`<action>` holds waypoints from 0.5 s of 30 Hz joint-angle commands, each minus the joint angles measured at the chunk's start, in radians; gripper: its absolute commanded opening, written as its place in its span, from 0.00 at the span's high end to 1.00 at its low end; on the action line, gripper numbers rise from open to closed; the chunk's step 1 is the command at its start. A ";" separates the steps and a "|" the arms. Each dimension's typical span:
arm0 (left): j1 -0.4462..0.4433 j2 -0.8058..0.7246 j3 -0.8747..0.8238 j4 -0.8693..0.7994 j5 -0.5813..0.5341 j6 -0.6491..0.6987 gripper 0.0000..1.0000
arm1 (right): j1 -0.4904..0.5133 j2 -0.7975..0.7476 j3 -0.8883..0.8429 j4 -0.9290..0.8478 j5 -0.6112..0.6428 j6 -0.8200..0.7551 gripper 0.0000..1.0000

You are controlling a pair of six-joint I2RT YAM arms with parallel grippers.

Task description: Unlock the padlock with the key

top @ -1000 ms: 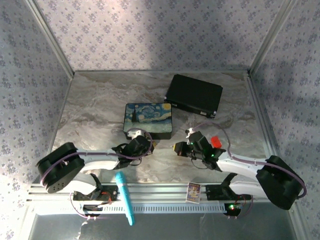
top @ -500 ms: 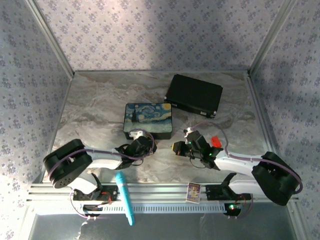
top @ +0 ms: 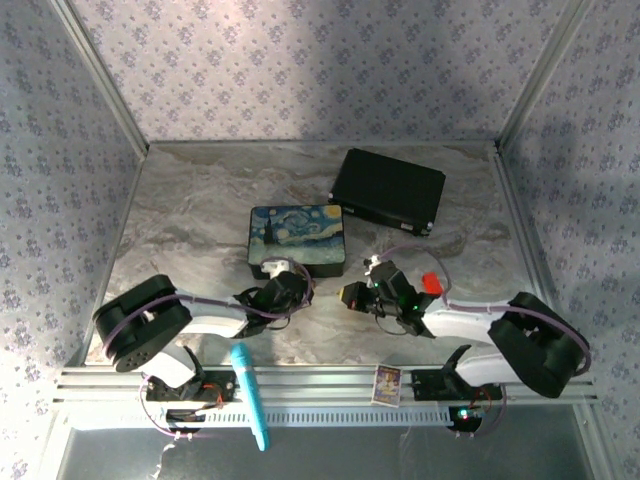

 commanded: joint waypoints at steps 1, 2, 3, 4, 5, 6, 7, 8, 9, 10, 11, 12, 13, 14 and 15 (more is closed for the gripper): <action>0.002 -0.024 0.016 -0.007 0.055 -0.030 1.00 | -0.016 0.063 -0.020 0.173 -0.079 0.092 1.00; 0.003 -0.027 0.012 0.001 0.072 -0.036 1.00 | -0.020 0.083 -0.023 0.199 -0.092 0.105 1.00; 0.006 -0.033 0.007 0.009 0.092 -0.045 1.00 | -0.023 0.100 -0.025 0.225 -0.107 0.115 1.00; 0.009 -0.037 0.001 0.021 0.109 -0.057 1.00 | -0.025 0.113 -0.023 0.239 -0.118 0.122 1.00; 0.011 -0.042 -0.004 0.027 0.121 -0.065 1.00 | -0.025 0.126 -0.020 0.248 -0.126 0.127 1.00; 0.016 -0.049 -0.007 0.023 0.137 -0.079 1.00 | -0.026 0.136 -0.020 0.257 -0.133 0.135 1.00; 0.022 -0.056 -0.011 0.028 0.153 -0.086 1.00 | -0.030 0.146 -0.020 0.269 -0.143 0.145 1.00; 0.028 -0.062 -0.018 0.044 0.169 -0.097 1.00 | -0.037 0.159 -0.025 0.292 -0.157 0.161 1.00; 0.032 -0.067 -0.027 0.059 0.183 -0.110 1.00 | -0.047 0.172 -0.031 0.316 -0.173 0.172 1.00; 0.038 -0.072 -0.032 0.077 0.201 -0.119 1.00 | -0.060 0.186 -0.037 0.339 -0.193 0.182 1.00; 0.042 -0.075 -0.034 0.089 0.218 -0.126 1.00 | -0.074 0.195 -0.046 0.360 -0.205 0.189 1.00; 0.044 -0.077 -0.033 0.093 0.229 -0.130 1.00 | -0.085 0.201 -0.053 0.375 -0.216 0.192 1.00; 0.044 -0.081 -0.032 0.100 0.238 -0.133 1.00 | -0.097 0.207 -0.055 0.381 -0.231 0.194 1.00; 0.045 -0.085 -0.034 0.107 0.246 -0.136 1.00 | -0.105 0.207 -0.059 0.382 -0.244 0.197 1.00; 0.045 -0.089 -0.037 0.116 0.251 -0.136 1.00 | -0.109 0.206 -0.064 0.388 -0.254 0.200 1.00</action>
